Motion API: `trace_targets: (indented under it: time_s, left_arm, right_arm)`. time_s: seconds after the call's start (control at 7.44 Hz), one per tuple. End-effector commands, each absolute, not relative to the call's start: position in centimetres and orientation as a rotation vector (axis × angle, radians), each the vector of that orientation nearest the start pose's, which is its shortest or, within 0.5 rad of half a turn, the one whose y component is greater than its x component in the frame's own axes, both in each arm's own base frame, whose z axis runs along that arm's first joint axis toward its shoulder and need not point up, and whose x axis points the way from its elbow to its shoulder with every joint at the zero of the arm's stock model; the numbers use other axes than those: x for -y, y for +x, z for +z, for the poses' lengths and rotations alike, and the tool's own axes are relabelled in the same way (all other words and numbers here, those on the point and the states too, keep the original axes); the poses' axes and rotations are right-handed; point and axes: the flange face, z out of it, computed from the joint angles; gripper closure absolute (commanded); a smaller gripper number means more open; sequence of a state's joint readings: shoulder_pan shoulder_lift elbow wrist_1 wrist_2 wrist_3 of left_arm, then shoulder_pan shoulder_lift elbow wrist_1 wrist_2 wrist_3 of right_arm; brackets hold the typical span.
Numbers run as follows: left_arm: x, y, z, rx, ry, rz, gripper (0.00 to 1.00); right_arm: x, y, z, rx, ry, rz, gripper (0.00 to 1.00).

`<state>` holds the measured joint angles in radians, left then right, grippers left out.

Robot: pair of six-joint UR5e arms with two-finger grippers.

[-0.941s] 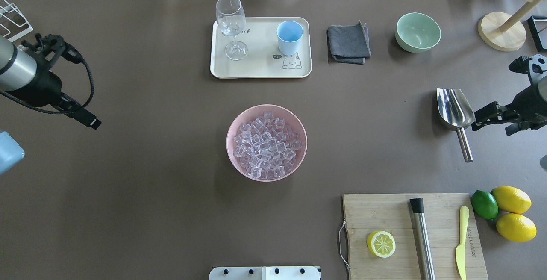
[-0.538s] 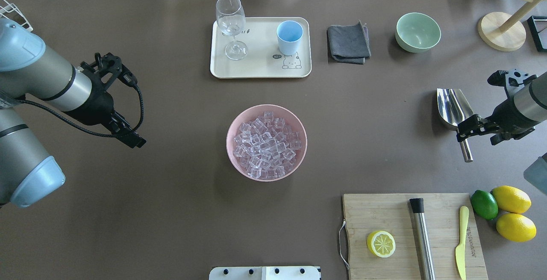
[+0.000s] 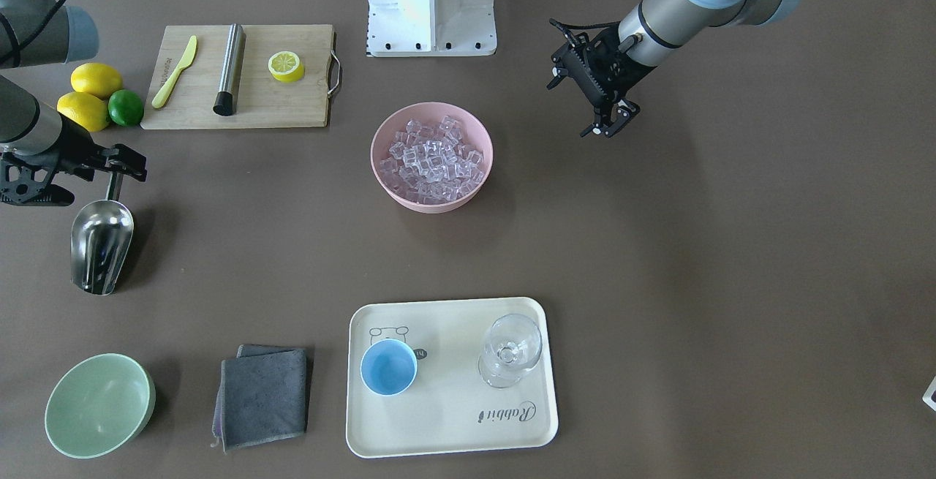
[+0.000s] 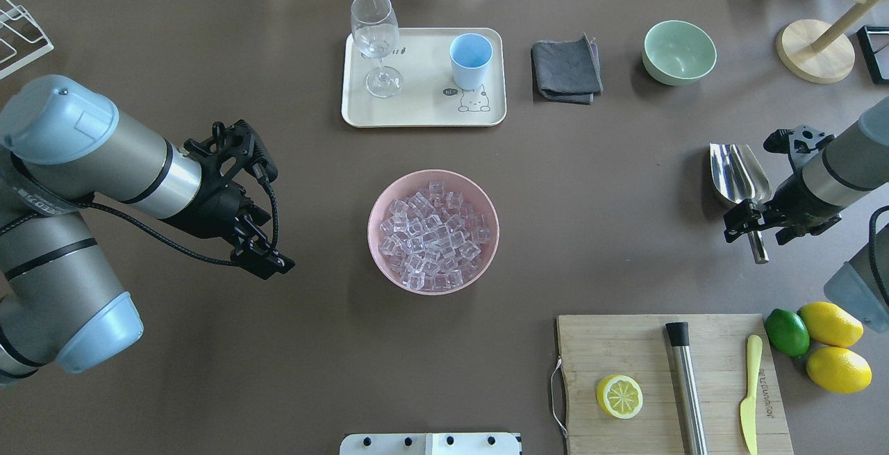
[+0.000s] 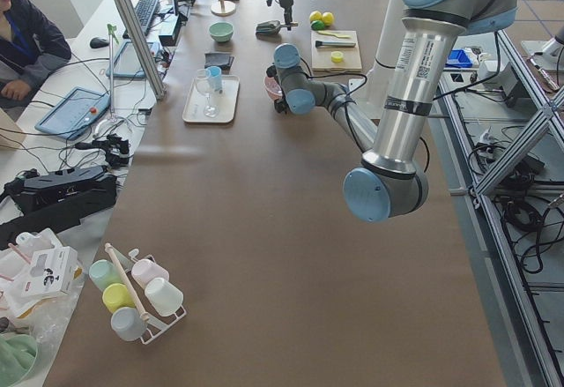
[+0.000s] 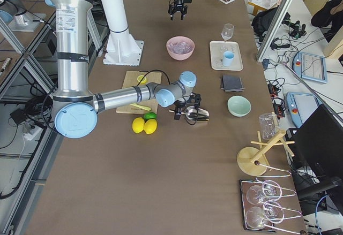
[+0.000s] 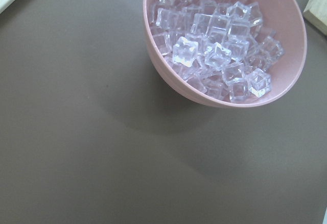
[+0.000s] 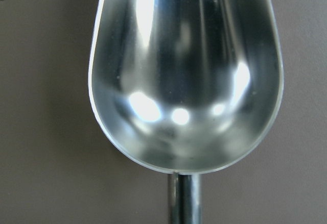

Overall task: Put ice in cup with scoop
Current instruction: 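Grasp the metal scoop handle with the right gripper while the left approaches the bowl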

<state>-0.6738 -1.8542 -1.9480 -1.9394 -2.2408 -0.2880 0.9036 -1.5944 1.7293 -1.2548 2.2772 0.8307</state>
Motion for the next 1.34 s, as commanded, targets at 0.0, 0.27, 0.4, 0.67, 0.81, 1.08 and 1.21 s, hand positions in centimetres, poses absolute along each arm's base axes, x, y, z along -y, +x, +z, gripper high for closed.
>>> trace_targets:
  time_s: [0.0, 0.27, 0.4, 0.67, 0.81, 1.08, 1.21]
  left_arm:
    - [40.0, 39.4, 28.9, -1.100, 0.584, 0.896, 0.02]
    - [41.0, 41.5, 31.3, -1.129, 0.813, 0.888, 0.02]
    - [40.5, 43.0, 32.8, -1.157, 0.898, 0.893, 0.02]
    - [40.2, 44.0, 36.0, -1.222, 1.044, 0.894, 0.02]
    - [40.2, 44.2, 36.4, -1.236, 1.107, 0.914, 0.02]
    - [40.1, 45.0, 36.4, -1.109, 1.324, 1.135, 0.02]
    - [39.8, 46.3, 36.2, -1.119, 1.356, 1.139, 0.02]
  right_arm:
    - [43.7, -26.2, 56.0, 0.794, -0.153, -0.011, 1.00]
    - [43.4, -26.0, 56.5, 0.795, -0.167, -0.011, 1.00]
    - [43.5, -26.1, 56.0, 0.803, -0.153, -0.033, 1.00]
    - [42.3, -24.8, 49.4, 0.838, -0.114, -0.048, 1.00]
    - [41.6, -24.0, 44.9, 0.843, -0.096, -0.055, 1.00]
    - [41.2, -23.4, 38.3, 0.904, 0.025, -0.148, 1.00]
    - [41.3, -22.9, 37.7, 0.895, 0.119, -0.279, 1.00]
